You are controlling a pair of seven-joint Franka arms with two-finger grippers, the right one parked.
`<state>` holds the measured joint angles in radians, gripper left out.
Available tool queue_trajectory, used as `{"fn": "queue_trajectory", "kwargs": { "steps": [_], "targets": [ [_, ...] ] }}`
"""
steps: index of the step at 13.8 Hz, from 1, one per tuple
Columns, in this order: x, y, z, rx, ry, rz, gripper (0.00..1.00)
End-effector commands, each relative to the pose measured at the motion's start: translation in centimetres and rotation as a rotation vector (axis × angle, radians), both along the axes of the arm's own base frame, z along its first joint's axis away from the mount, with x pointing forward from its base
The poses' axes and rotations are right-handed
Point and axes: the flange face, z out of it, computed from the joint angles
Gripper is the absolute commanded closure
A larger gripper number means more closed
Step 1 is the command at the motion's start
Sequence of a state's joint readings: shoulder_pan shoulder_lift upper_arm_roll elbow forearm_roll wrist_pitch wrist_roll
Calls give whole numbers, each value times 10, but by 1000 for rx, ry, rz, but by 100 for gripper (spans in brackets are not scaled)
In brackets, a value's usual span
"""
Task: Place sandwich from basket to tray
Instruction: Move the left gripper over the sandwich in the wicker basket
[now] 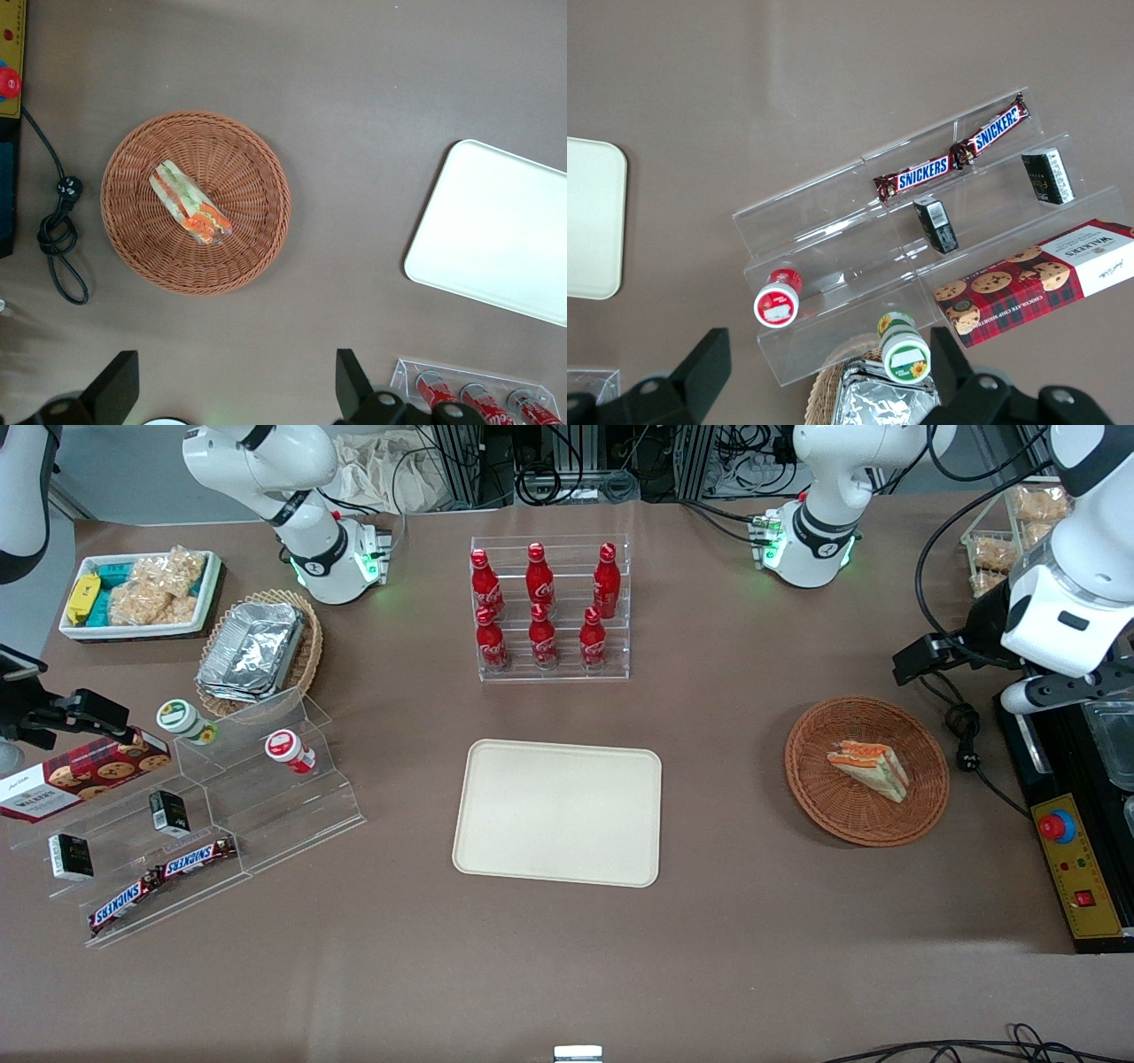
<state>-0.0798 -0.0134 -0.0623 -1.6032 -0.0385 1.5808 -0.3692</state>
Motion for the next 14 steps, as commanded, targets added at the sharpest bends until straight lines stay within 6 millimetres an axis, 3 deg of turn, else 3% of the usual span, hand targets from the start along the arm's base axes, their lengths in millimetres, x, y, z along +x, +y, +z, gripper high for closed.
{"fn": "queue_trajectory", "kwargs": {
  "steps": [1,4,7,9,14],
  "targets": [
    [3,-2,3,21,5,-10,0],
    [4,6,-7,30,42,36,0],
    [6,27,-55,54,112,226,0],
    [4,56,-98,85,114,297,0],
    [-13,62,-221,89,91,468,0]
  ]
}}
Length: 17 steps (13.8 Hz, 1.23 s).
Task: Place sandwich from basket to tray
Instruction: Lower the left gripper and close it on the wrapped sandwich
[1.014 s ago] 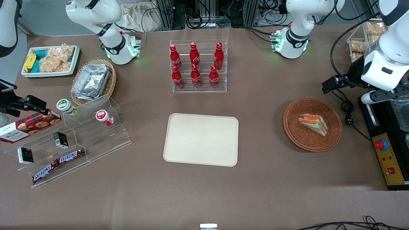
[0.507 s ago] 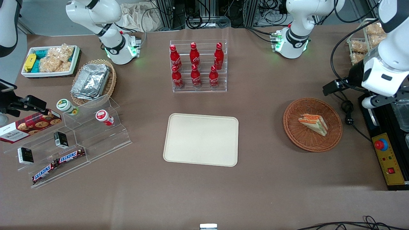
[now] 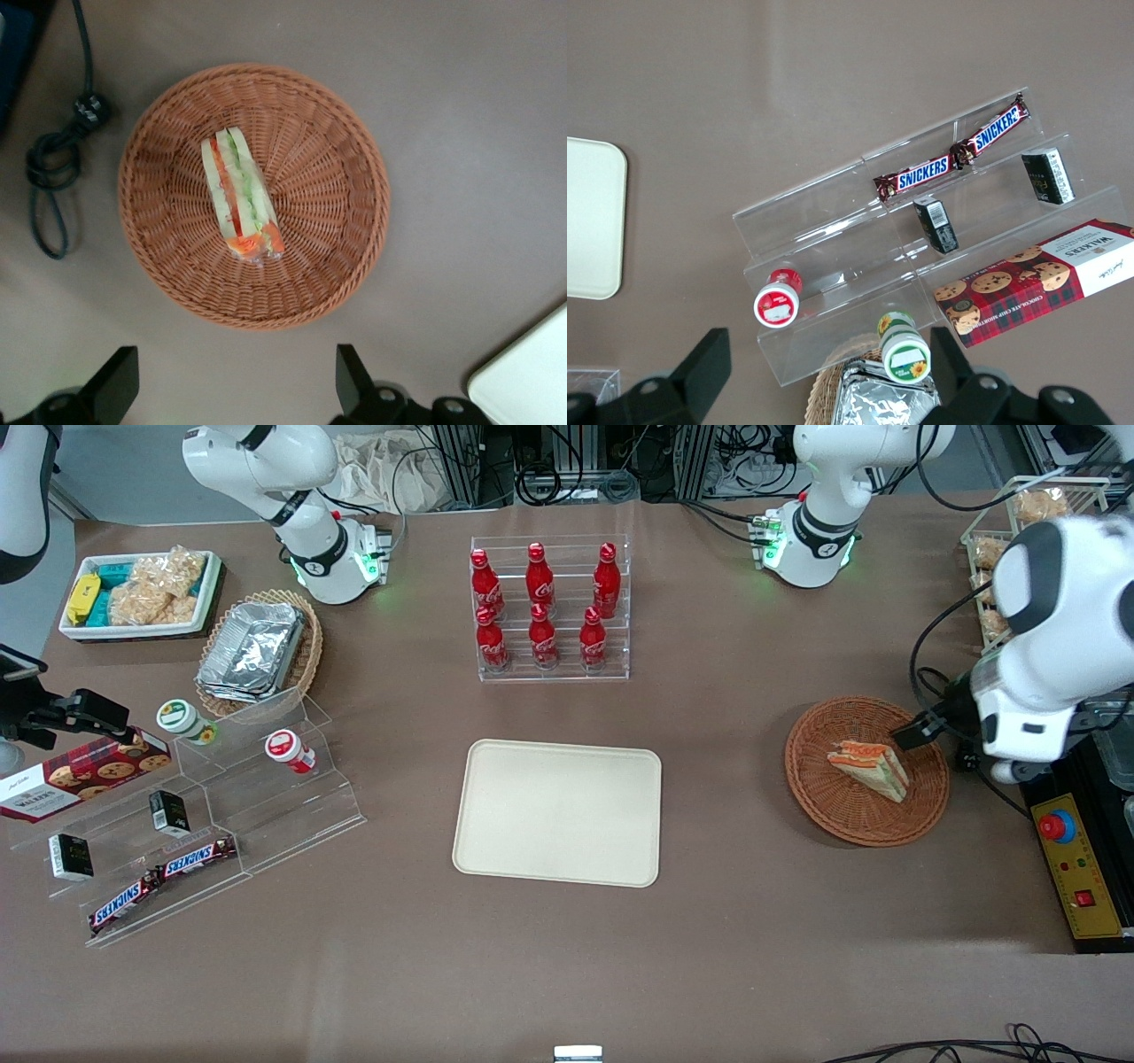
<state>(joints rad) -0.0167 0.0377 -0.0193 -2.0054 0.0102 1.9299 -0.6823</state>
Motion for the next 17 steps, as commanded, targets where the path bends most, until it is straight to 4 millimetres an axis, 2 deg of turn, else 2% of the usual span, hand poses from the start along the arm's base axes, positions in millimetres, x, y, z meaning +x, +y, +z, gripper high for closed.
{"fn": "queue_trajectory", "kwargs": {
  "steps": [1,2,5,8,9,10,11,12,14,15,17],
  "targets": [
    [-23,2,-56,19,-20,75,0],
    [-27,14,-73,18,-43,97,0],
    [-19,19,-127,21,-30,168,0],
    [-11,35,-173,25,-53,227,1],
    [-9,36,-186,25,-60,231,7],
    [-7,36,-193,23,-71,232,27],
    [-6,38,-195,24,-76,234,73],
    [-6,44,-195,25,-77,240,100],
    [-7,46,-187,26,-80,221,100],
    [-6,46,-176,26,-82,216,100],
    [-7,47,-132,15,-60,120,100]
  ]
}}
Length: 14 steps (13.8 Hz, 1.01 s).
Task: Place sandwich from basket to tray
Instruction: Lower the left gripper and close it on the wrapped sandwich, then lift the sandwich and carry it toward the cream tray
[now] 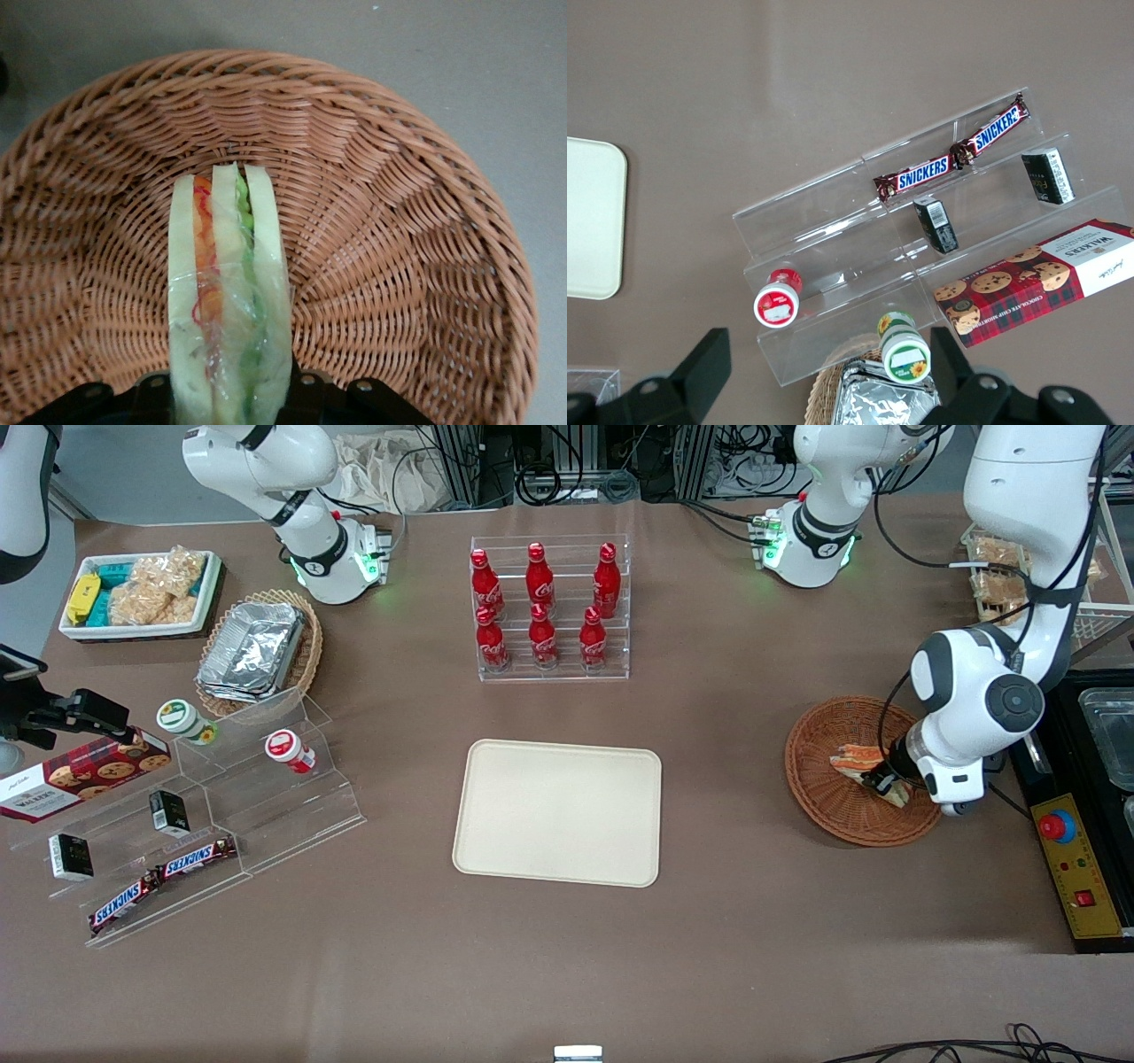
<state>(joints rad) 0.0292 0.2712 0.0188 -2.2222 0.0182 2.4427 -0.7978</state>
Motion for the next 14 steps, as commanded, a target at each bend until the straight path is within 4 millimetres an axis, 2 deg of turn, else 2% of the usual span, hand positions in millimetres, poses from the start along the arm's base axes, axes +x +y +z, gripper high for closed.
{"fn": "queue_trajectory", "kwargs": {
  "steps": [1,2,3,4,5,6,7,10,12,14],
  "targets": [
    [-2,-2,77,-9,0,-103,100],
    [2,-12,107,-12,-19,-150,100],
    [8,-31,127,-30,-33,-220,100],
    [16,-70,144,-78,-66,-296,100],
    [20,-108,153,-112,-89,-333,100],
    [22,-139,154,-118,-97,-384,100],
    [24,-181,153,-132,-102,-454,100],
    [30,-286,138,-168,-99,-619,100],
    [37,-337,115,-157,-95,-716,100],
    [43,-373,76,-126,-115,-798,100]
  ]
}}
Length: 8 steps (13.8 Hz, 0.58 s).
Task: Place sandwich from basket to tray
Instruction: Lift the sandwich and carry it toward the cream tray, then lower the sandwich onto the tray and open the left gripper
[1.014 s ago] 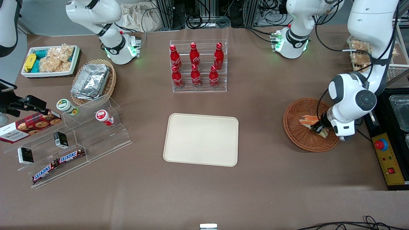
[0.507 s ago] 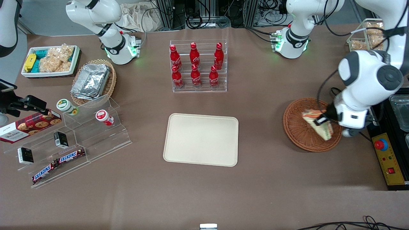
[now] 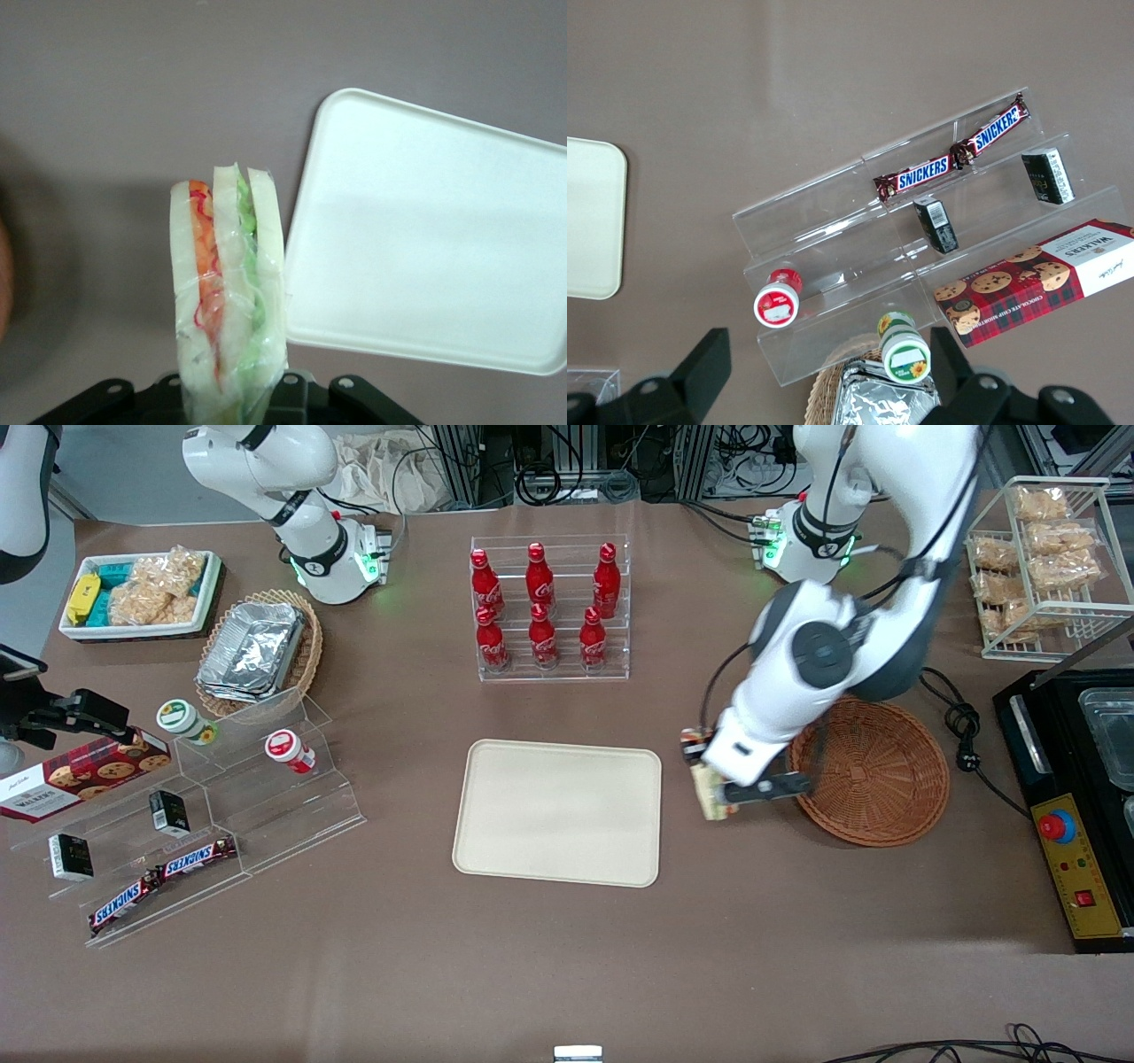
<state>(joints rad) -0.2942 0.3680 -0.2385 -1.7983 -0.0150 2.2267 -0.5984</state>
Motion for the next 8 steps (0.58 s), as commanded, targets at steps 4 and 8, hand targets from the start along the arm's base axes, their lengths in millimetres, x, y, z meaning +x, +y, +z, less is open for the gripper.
{"fn": "queue_trajectory", "kwargs": {
  "steps": [4,8],
  "targets": [
    [20,-69,-97,-54,-154,-143,100],
    [16,-74,-124,-43,-181,-184,28]
  ]
}}
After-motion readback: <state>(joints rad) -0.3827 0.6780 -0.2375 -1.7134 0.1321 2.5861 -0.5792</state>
